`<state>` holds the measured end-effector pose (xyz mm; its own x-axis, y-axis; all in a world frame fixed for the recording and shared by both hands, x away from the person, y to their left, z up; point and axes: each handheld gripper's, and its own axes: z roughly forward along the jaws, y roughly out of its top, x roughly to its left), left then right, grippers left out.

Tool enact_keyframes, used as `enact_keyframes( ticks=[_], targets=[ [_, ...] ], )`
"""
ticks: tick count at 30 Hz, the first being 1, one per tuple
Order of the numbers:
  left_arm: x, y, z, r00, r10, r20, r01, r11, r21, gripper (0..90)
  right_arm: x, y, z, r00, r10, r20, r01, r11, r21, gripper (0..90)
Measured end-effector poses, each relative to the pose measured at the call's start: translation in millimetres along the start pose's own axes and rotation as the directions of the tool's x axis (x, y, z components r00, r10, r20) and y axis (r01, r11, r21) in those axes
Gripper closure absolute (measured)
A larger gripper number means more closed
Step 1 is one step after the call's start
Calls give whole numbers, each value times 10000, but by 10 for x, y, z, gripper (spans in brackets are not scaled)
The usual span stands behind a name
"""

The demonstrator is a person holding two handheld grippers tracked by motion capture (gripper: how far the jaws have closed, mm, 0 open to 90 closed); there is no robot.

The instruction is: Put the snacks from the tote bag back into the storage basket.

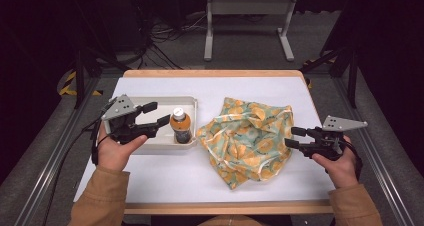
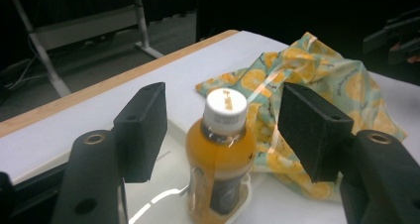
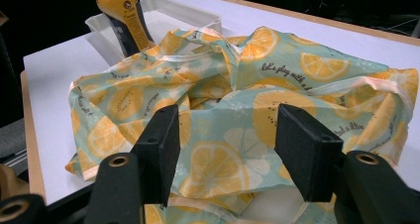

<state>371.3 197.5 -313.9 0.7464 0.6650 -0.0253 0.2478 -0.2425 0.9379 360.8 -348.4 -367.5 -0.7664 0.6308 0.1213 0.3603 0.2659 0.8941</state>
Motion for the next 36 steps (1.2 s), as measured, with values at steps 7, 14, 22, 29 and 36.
enact_keyframes(
  ticks=[7,14,22,29,36],
  targets=[
    [18,-128,-236,9999,-157,-25,156,9996,-250,365,17,-4,7,9999,-87,63,87,9999,76,424],
    [101,-295,-361,9999,-126,-34,126,9999,-99,368,49,-32,-13,9994,-241,238,235,9994,239,405],
    [250,-633,-503,9964,-774,-335,768,9969,-172,365,58,-83,-75,9983,-268,521,260,9995,153,396],
    [270,-892,-590,9932,-766,-879,757,9970,-138,367,62,-144,-82,9957,-501,784,488,9986,178,389],
    [257,-1141,-564,9919,-941,-850,955,9953,132,365,31,-245,-75,9934,-620,970,610,9981,132,371]
  ],
)
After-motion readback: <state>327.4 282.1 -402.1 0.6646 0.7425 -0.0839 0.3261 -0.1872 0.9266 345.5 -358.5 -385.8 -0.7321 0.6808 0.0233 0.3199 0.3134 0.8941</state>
